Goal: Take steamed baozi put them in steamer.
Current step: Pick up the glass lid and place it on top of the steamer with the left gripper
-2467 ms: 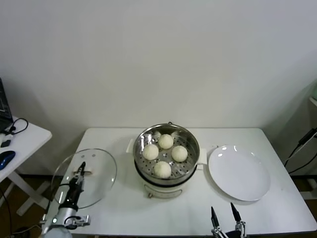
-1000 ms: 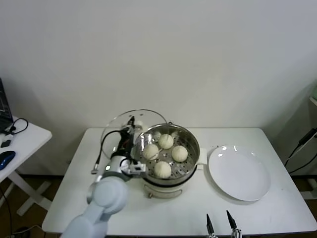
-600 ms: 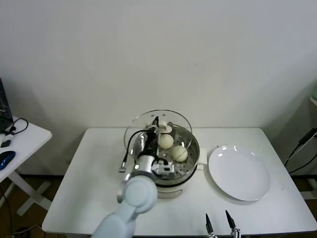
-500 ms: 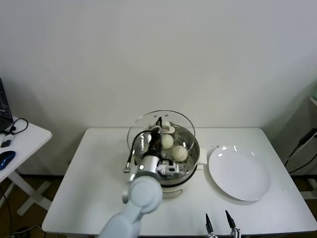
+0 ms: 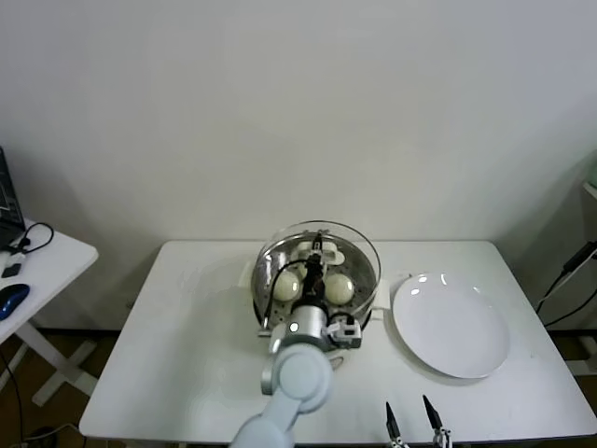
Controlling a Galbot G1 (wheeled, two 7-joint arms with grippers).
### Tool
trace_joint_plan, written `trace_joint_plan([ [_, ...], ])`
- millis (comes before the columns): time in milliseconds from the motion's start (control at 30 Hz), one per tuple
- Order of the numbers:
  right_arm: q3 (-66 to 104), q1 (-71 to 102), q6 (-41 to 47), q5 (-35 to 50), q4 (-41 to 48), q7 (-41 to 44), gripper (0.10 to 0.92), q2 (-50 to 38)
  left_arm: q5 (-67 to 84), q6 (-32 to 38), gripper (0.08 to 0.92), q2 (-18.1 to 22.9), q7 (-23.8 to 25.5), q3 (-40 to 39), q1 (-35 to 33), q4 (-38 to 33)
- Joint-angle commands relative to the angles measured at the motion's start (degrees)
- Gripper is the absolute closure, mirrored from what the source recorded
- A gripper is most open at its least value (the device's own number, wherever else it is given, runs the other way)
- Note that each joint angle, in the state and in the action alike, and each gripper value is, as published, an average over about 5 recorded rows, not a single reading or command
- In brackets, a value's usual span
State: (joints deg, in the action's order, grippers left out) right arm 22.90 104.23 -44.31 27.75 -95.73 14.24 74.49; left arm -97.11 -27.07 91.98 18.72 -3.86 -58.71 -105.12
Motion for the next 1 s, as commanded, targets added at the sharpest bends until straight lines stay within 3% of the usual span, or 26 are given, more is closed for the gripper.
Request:
trace_joint_plan([
  [33, 0.0, 0.0, 0.1, 0.0, -0.1, 0.0, 0.203, -0.1, -5.2, 1.3, 0.854, 3.0, -2.1, 0.1, -3.2, 2.0],
  [1000, -0.6, -0.1, -0.7, -0.4, 0.9, 0.8, 0.203, -0.1, -3.5, 1.0, 0.854, 3.0, -4.5, 1.1, -2.2, 4.8],
])
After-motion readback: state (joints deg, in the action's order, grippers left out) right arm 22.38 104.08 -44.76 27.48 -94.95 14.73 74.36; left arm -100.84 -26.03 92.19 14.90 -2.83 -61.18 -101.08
